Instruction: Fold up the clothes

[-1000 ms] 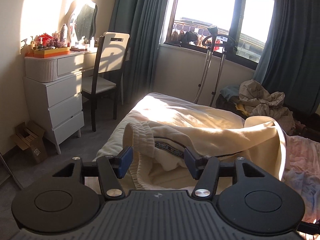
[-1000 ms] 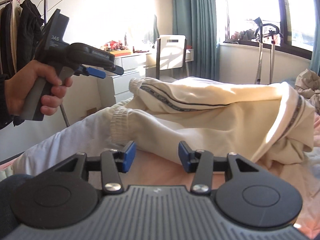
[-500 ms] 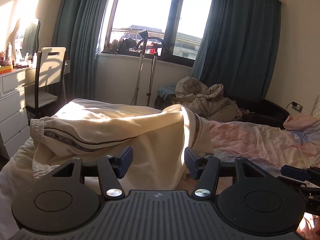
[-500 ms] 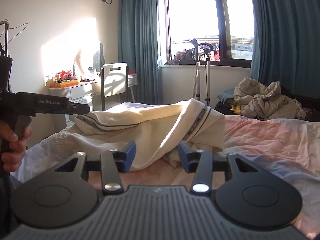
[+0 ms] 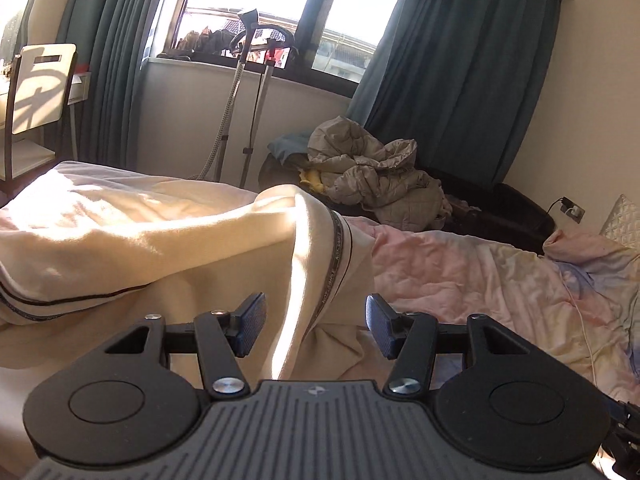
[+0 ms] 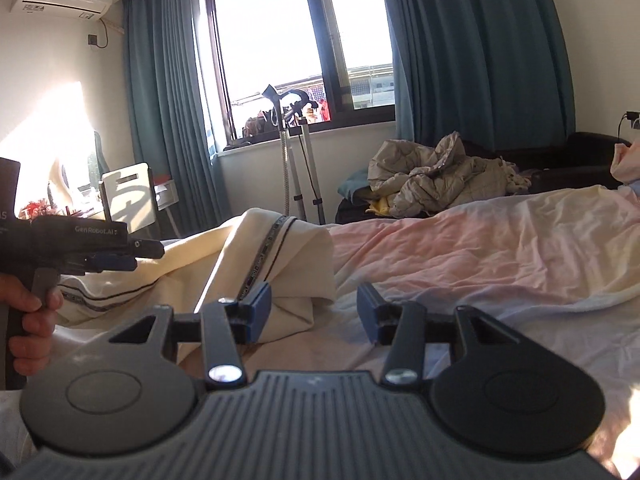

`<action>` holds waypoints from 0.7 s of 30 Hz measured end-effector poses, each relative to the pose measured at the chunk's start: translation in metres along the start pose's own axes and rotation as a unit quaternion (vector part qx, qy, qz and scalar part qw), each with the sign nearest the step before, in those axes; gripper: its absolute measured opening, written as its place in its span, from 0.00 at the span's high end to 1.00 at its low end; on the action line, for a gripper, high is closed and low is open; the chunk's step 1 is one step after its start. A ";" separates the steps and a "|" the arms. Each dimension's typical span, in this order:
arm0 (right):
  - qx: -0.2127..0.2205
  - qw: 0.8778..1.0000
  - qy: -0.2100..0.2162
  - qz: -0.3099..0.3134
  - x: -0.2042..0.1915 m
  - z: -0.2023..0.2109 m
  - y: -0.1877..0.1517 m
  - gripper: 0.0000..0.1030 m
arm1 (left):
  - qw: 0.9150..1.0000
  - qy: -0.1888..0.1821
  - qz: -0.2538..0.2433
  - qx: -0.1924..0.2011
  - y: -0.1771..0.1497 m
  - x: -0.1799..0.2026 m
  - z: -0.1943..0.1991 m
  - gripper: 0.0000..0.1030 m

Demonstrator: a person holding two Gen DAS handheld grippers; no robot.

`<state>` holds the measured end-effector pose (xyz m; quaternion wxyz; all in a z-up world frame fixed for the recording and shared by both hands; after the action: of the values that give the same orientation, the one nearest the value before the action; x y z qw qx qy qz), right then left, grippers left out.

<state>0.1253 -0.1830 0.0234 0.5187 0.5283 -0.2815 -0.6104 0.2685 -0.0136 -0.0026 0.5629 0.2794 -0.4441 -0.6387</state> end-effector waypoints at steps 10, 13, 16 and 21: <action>-0.027 0.997 -0.010 -0.069 0.055 -0.056 -0.016 0.53 | 0.998 0.054 0.020 -0.016 0.019 -0.011 -0.121 0.43; -0.036 0.995 -0.003 -0.089 0.065 -0.067 -0.020 0.53 | 0.998 0.052 0.033 -0.017 0.019 -0.011 -0.145 0.52; -0.041 0.993 -0.008 -0.109 0.074 -0.074 -0.023 0.53 | 0.998 0.039 0.044 -0.019 0.023 -0.004 -0.161 0.57; -0.033 0.993 -0.013 -0.112 0.077 -0.072 -0.021 0.53 | 0.998 0.040 -0.006 -0.037 0.028 0.024 -0.175 0.90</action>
<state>0.1929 -0.2337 -0.0425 0.4606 0.5307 -0.2071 -0.6807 0.4266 -0.0799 -0.0535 0.5864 0.2866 -0.3956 -0.6462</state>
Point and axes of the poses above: each gripper's, at about its wrist camera, not at the fingertips, and z roughly against the way its jaws point, x to its right, y to its top, the point moved 10 cm from there along -z, roughly the way its jaws point, and after that the axes turned 9 degrees about -z, right-handed, at the moved point
